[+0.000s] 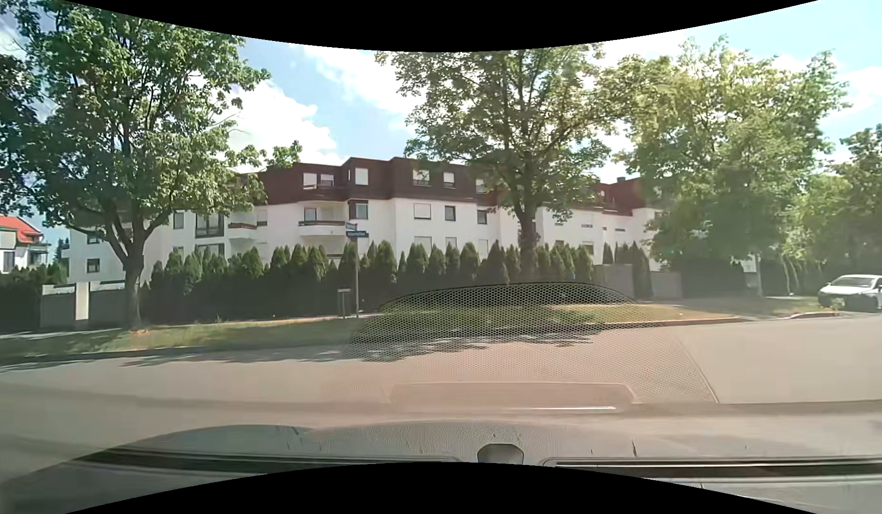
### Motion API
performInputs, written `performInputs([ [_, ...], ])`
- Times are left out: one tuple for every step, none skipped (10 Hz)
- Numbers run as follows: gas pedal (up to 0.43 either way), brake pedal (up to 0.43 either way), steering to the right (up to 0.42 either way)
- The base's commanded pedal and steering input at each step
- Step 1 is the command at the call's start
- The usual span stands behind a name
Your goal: Follow the waypoints while adhering to traffic rules and regulations
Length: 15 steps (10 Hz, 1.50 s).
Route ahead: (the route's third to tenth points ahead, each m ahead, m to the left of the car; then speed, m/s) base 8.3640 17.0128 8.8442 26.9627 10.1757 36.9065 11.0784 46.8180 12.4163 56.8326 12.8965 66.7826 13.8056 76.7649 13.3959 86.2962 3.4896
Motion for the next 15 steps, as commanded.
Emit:
performInputs([
  [0.209, 0.006, -0.405],
  [0.209, 0.006, -0.445],
  [0.209, 0.006, -0.472],
  [0.209, 0.006, -0.502],
  [0.209, 0.006, -0.530],
  [0.197, 0.006, -0.551],
  [0.197, 0.006, -0.567],
  [0.197, 0.006, -0.580],
  [0.197, 0.006, -0.584],
  [0.197, 0.006, -0.584],
  [0.197, 0.006, -0.582],
  [0.197, 0.006, -0.574],
  [0.197, 0.006, -0.566],
  [0.197, 0.006, -0.557],
  [0.197, 0.006, -0.546],
])
